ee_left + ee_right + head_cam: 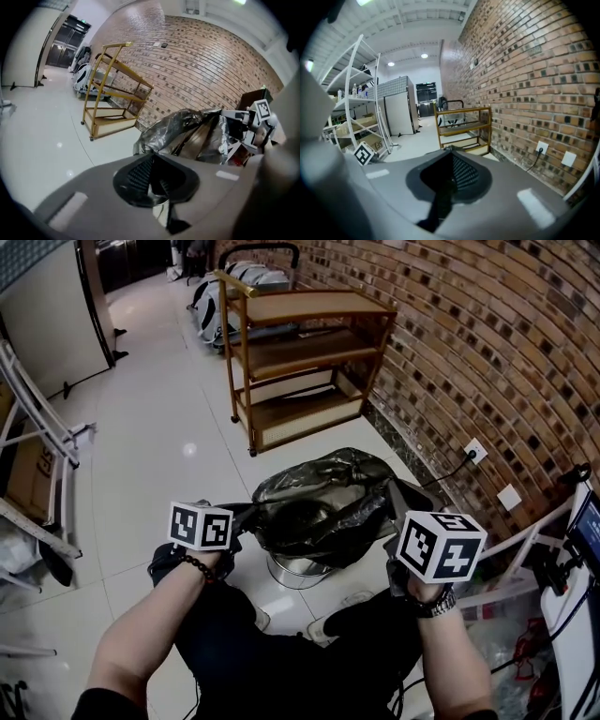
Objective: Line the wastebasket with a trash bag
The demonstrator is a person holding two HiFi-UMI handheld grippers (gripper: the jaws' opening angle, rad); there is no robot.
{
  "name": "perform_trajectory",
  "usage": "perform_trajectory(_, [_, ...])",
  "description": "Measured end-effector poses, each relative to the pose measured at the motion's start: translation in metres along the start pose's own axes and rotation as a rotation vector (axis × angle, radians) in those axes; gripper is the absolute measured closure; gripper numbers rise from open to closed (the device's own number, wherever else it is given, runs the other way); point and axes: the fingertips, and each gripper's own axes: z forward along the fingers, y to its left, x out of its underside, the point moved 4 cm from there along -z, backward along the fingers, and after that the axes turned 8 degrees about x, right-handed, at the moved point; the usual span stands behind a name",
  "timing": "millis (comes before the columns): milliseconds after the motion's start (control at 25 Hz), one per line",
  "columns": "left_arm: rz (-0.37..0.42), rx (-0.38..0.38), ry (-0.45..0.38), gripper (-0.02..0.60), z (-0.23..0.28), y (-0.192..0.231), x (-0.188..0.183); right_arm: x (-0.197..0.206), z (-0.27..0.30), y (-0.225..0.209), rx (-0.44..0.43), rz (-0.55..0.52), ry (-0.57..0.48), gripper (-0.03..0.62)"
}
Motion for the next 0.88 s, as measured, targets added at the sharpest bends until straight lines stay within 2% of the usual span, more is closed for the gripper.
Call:
perform_trajectory(200, [0.122, -0.016, 0.017, 0.575, -0.015, -0.017, -0.011, 0.021, 0.009, 0.000, -0.018, 0.010, 0.028, 0.592])
perform_trajectory(360, [0.213, -0.034, 0.063, 0.575, -0.011, -0.025, -0.006, 0.042, 0.016, -0.008, -0.019, 0.018, 0.048, 0.592])
perform_trajectory(600, [0.364, -0.095, 0.111, 0.575, -0.004, -0.024, 0.005, 0.082, 0.029, -0.014, -0.044, -0.039, 0.023, 0.592])
perform_trajectory(880, [0.380, -0.101, 0.154, 0.575, 0.012, -0.016, 0.030, 0.121, 0.038, -0.017, -0.064, -0.114, 0.058, 0.592])
